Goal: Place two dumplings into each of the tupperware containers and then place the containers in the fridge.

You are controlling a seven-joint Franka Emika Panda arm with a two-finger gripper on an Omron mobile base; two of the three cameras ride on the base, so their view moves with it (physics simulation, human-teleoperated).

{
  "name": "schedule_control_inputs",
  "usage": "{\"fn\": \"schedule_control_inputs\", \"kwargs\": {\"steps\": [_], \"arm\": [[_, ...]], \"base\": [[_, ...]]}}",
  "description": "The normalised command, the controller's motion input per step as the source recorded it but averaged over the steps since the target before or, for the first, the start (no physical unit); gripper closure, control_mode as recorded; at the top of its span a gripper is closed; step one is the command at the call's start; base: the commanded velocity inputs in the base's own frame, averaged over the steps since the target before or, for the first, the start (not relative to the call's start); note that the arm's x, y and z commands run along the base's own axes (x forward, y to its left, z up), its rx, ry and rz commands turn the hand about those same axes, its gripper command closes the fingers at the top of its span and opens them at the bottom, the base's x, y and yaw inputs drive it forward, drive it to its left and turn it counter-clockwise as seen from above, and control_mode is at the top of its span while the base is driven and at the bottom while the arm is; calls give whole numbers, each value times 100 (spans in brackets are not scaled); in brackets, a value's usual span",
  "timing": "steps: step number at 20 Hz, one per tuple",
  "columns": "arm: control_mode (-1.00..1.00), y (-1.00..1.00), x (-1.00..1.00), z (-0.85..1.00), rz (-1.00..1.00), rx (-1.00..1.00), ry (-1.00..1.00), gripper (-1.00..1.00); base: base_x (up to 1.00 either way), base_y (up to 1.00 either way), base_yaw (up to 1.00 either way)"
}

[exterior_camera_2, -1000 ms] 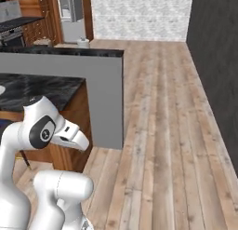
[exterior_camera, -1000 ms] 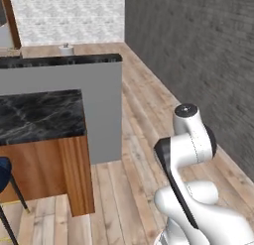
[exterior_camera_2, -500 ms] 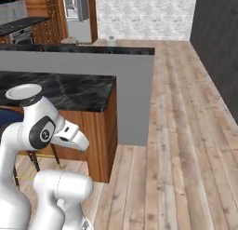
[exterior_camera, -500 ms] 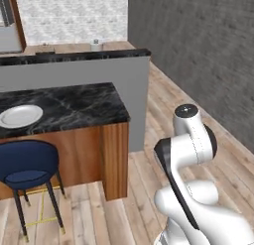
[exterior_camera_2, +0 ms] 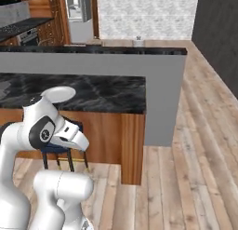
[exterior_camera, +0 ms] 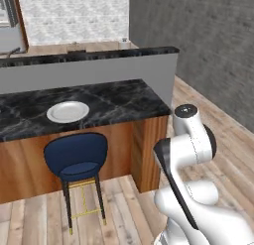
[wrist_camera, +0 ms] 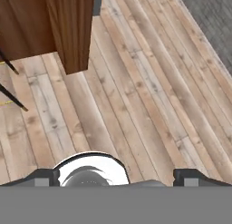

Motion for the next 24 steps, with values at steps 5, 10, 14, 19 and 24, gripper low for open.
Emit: {"fn": "schedule_control_inputs", "kwargs": {"steps": [5, 10, 14, 19, 24], "arm": [[100, 0, 0, 0, 0, 0, 0, -100], [100, 0, 0, 0, 0, 0, 0, -100], [100, 0, 0, 0, 0, 0, 0, -100], [100, 0, 0, 0, 0, 0, 0, -100], [100, 0, 0, 0, 0, 0, 0, -100]], "base": [[0, 100, -11], [2, 100, -14], [20, 100, -18], [47, 91, -11], [63, 76, -3]]}}
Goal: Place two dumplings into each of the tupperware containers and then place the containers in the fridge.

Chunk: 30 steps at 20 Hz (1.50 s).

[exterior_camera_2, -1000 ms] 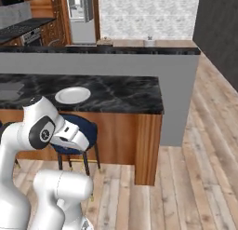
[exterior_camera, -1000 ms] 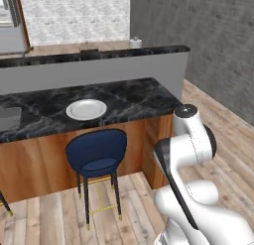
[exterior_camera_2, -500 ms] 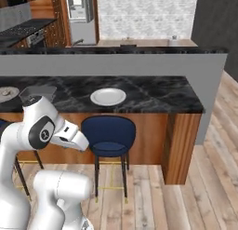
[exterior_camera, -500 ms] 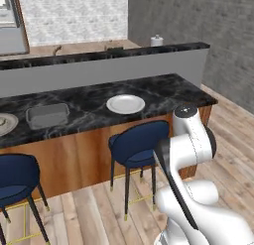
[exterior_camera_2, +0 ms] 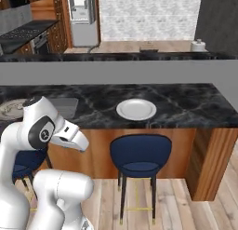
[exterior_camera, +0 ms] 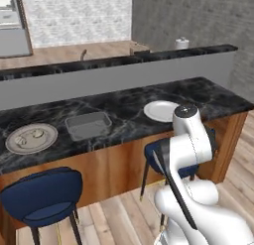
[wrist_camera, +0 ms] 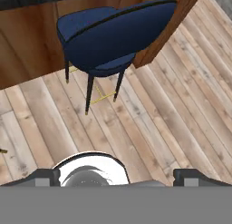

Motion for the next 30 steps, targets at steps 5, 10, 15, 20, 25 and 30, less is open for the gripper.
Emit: {"fn": "schedule_control_inputs", "kwargs": {"steps": [5, 10, 15, 20, 25, 30], "arm": [[100, 0, 0, 0, 0, 0, 0, -100], [100, 0, 0, 0, 0, 0, 0, -100], [100, 0, 0, 0, 0, 0, 0, -100], [100, 0, 0, 0, 0, 0, 0, -100], [100, 0, 0, 0, 0, 0, 0, -100], [100, 0, 0, 0, 0, 0, 0, -100]], "base": [[54, 68, -1], [53, 32, 0], [53, 3, 4], [15, 5, 19], [8, 20, 27], [26, 25, 24]]}}
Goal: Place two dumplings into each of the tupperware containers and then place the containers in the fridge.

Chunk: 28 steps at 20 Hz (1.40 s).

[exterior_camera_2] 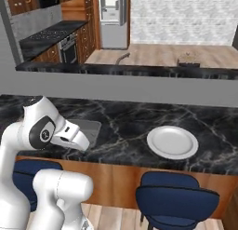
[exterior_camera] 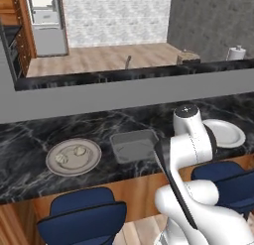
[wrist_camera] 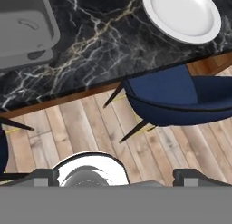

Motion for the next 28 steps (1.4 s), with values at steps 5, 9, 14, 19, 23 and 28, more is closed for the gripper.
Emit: {"fn": "schedule_control_inputs", "kwargs": {"steps": [5, 9, 14, 19, 23, 28], "arm": [[100, 0, 0, 0, 0, 0, 0, -100], [100, 0, 0, 0, 0, 0, 0, -100], [100, 0, 0, 0, 0, 0, 0, -100], [-100, 31, 0, 0, 44, -5, -5, -100], [-100, 45, 7, 12, 38, 5, -11, -100], [-100, 33, 44, 7, 43, 19, -3, -100]], "base": [[43, 18, 24], [10, 10, 37], [0, 17, 36], [0, 0, 0], [0, 0, 0], [0, 0, 0]]}}
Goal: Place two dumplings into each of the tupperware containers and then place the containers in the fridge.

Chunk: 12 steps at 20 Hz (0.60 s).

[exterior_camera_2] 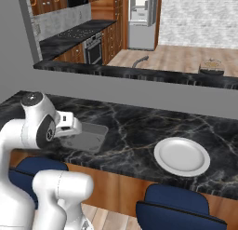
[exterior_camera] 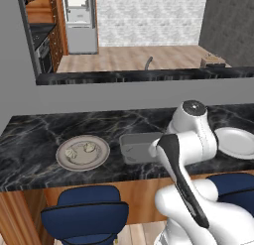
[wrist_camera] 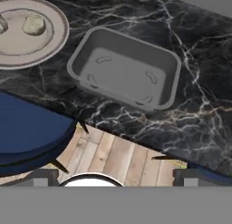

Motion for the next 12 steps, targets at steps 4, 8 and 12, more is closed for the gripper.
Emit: {"fn": "schedule_control_inputs", "kwargs": {"steps": [4, 8, 12], "arm": [[-100, 56, 14, 0, 22, 6, -4, -100], [-100, 99, 2, 0, 6, 0, -1, -100], [-100, 100, 1, 0, 13, -2, -3, -100]], "base": [[0, 0, 0], [0, 0, 0], [0, 0, 0]]}}
